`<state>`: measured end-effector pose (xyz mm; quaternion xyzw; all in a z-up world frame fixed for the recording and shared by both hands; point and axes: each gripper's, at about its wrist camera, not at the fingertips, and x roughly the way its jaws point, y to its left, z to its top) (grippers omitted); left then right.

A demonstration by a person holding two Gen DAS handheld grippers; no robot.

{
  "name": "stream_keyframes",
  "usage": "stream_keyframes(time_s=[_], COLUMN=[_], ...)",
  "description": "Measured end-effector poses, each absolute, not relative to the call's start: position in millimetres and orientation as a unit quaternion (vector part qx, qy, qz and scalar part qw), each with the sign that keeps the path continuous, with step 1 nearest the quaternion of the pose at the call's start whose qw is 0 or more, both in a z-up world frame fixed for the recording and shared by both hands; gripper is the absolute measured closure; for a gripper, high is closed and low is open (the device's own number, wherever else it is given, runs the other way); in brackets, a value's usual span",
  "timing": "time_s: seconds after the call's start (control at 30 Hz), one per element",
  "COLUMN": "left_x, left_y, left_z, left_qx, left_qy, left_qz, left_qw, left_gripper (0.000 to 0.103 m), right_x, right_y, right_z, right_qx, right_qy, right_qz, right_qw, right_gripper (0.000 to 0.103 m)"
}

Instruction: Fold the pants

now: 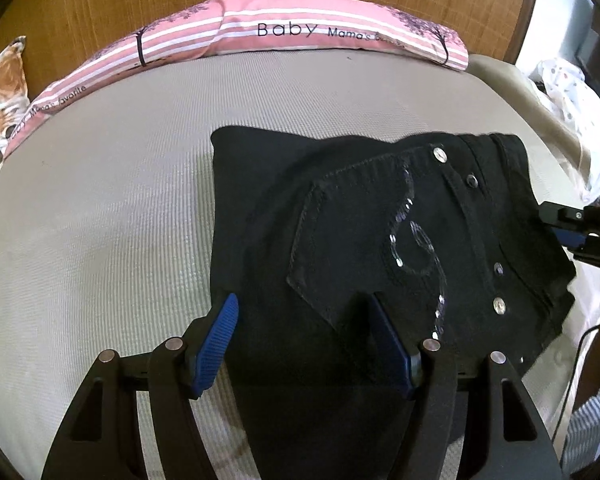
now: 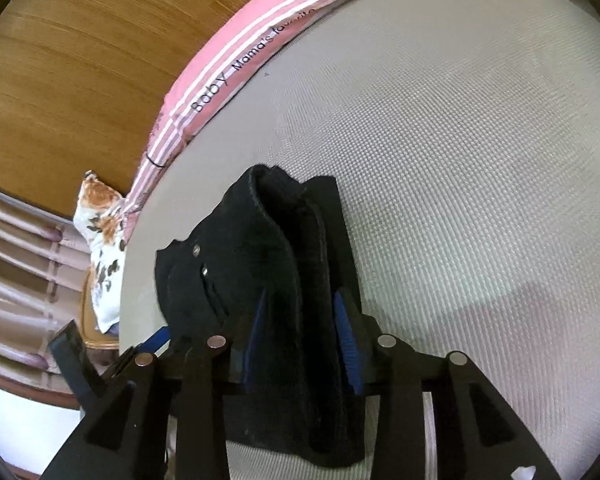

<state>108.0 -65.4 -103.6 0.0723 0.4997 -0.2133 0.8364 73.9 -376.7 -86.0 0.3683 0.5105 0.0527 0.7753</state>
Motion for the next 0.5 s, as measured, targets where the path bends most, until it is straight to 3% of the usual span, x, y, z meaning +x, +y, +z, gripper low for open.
stream_keyframes(time_s=[0.5], left_x=[77], left_y=[-51], left_z=[-105], left_qx=[0.065], left_qy=[0.508], left_qz=[-0.221], left_qw=[0.830], left_gripper=[0.035], right_x=[39], right_y=[-352], right_z=[-62], right_qx=[0.321], right_qy=[0.501], right_qz=[0.112], right_qw=[0.796], right_gripper=[0.070])
